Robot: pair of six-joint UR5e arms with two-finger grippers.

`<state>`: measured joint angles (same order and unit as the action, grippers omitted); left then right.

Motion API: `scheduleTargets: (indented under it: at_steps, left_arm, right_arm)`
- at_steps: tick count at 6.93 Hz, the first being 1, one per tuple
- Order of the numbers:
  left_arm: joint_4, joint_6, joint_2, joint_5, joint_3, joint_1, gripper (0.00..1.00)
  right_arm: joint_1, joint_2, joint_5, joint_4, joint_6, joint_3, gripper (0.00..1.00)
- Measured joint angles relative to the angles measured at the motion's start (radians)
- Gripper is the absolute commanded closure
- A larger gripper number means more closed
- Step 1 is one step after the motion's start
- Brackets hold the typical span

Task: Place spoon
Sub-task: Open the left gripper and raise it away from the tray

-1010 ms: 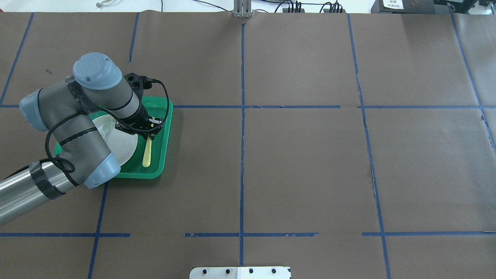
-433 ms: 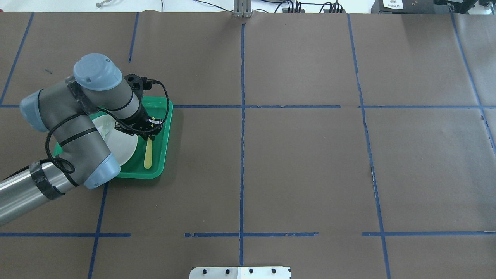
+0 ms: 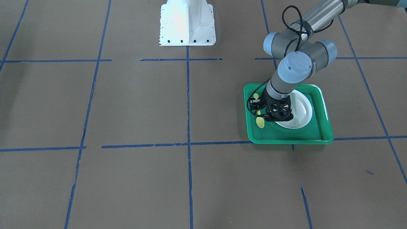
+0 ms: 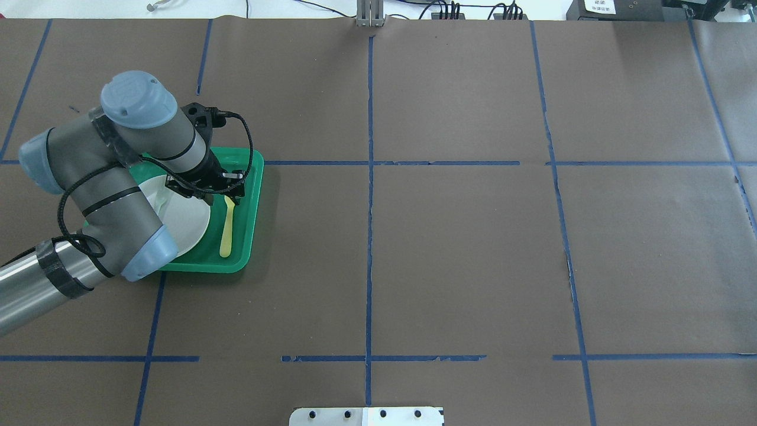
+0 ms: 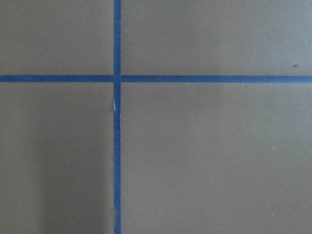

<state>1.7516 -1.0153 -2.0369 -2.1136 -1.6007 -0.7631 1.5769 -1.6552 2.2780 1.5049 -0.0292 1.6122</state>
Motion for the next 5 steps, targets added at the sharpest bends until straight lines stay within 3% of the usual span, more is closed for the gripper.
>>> scheduleTargets:
  at_steps: [5]
  left_arm:
    - [-0.009,0.131,0.077,-0.008,-0.104,-0.222,0.35]
  right_arm:
    - [0.000,0.000,0.000,0.000,0.000,0.000,0.00]
